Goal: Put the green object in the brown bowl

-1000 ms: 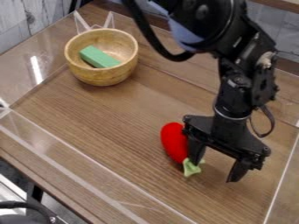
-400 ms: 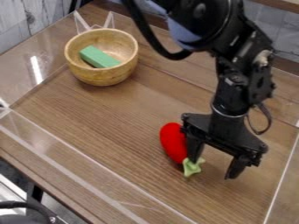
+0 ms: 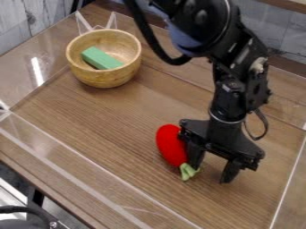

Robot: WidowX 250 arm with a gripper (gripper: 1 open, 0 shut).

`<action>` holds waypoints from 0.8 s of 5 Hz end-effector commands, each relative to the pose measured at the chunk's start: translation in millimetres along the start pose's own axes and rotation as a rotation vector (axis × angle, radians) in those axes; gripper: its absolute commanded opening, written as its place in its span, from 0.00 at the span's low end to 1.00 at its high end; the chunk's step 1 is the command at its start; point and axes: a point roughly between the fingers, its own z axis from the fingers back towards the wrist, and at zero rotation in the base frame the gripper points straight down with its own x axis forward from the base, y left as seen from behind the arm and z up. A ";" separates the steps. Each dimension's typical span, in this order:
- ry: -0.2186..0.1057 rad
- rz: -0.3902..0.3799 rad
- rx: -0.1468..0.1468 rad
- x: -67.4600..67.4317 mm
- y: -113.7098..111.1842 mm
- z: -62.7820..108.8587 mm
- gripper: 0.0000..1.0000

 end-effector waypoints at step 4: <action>-0.052 0.034 -0.054 5.5 8.8 38.2 1.00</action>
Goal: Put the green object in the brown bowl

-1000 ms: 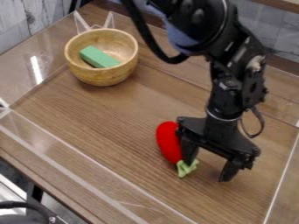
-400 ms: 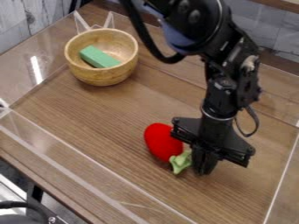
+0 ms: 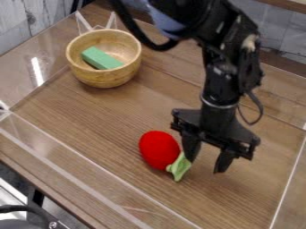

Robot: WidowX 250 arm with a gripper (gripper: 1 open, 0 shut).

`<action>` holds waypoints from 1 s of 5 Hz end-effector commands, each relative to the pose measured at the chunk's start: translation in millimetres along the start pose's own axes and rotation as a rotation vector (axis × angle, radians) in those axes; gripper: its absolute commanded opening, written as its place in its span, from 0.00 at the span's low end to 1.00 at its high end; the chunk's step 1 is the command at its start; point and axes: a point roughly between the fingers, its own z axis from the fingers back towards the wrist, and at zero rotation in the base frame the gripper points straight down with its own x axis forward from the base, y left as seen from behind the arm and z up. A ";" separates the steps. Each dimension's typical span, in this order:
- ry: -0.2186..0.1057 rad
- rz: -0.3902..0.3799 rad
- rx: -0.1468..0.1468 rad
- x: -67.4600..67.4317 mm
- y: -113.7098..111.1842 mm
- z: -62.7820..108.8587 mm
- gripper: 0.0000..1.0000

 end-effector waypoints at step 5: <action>-0.094 -0.010 -0.065 15.3 8.6 51.1 0.00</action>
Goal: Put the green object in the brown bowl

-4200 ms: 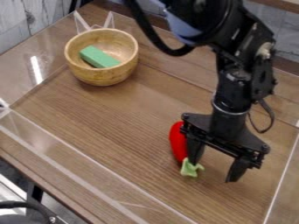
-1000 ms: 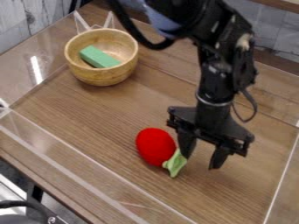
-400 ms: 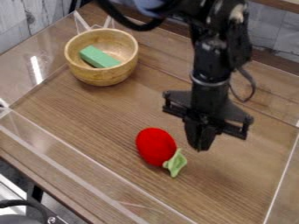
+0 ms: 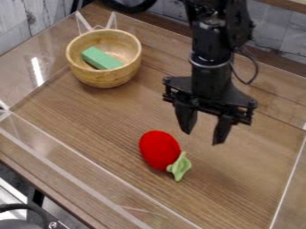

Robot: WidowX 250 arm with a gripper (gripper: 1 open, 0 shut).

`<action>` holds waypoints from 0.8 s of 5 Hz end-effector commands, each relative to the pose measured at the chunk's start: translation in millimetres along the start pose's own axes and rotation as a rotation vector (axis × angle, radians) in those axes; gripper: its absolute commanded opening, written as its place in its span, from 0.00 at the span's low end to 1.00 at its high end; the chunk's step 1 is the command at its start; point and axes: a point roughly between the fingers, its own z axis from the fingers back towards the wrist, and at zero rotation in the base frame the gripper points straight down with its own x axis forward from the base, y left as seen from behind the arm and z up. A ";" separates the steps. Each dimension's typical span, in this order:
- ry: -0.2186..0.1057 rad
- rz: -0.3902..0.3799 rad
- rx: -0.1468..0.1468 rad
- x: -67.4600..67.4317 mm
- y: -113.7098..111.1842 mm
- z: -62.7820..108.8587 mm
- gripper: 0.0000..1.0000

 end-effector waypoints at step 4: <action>-0.049 -0.078 -0.034 3.3 4.3 11.4 0.00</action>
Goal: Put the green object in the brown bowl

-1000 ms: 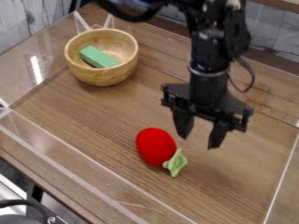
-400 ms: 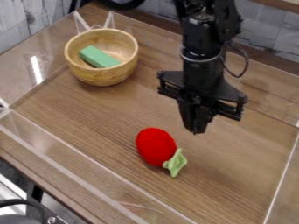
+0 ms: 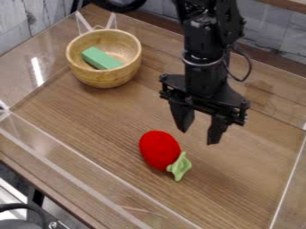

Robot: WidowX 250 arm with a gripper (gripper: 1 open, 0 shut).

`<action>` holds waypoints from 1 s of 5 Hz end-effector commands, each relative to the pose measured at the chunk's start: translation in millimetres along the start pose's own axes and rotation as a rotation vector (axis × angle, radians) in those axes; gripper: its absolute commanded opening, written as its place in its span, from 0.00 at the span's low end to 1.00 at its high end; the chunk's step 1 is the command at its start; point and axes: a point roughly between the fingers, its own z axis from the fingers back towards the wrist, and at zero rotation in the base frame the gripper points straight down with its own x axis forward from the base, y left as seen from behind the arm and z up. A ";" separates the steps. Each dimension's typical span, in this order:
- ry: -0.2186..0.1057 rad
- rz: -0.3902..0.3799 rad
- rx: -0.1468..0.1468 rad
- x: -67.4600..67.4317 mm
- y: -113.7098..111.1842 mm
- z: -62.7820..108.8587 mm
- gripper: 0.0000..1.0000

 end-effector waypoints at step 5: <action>-0.020 -0.020 -0.005 -3.4 1.0 -0.4 1.00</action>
